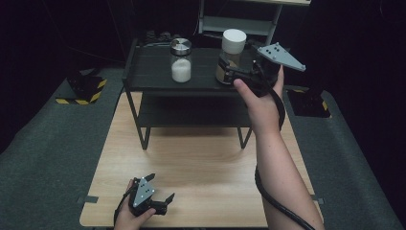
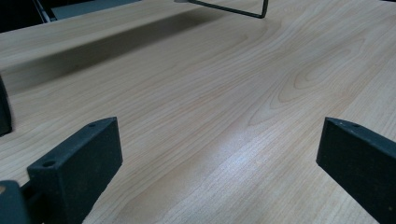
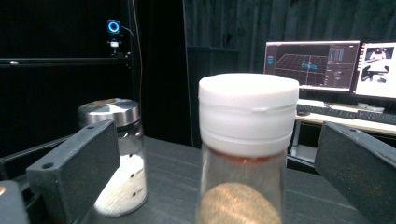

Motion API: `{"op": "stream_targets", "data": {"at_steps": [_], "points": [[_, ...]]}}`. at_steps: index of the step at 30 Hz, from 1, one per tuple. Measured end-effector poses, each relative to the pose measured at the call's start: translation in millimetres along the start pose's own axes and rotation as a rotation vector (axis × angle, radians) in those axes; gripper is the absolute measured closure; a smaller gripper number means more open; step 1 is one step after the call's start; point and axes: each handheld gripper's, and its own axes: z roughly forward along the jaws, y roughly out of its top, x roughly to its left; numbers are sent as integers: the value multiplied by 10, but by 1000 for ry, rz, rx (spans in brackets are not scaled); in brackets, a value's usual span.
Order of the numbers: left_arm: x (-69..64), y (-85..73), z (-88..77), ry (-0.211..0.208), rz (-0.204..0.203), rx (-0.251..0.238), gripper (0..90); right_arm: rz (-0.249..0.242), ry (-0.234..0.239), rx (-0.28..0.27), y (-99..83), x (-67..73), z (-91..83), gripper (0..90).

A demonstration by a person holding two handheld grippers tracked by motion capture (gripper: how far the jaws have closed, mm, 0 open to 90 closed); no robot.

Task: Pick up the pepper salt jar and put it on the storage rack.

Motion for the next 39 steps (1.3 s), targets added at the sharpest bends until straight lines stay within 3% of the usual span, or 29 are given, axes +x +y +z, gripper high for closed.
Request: {"op": "stream_targets", "data": {"at_steps": [9, 29, 35, 39], "points": [[-10, 4, -3, 1, 4, 3, 7, 6, 29, -8, -178, -16, -192, 3], [-17, -2, -4, 1, 9, 0, 7, -12, 84, 27, -624, -21, -553, 3], [-21, -4, -6, 3, 8, -2, 7, -12, 100, 38, -825, -17, -693, 3], [-12, -8, -4, 5, -8, -5, 7, -16, 105, 60, -1051, -23, -828, 3]]}}
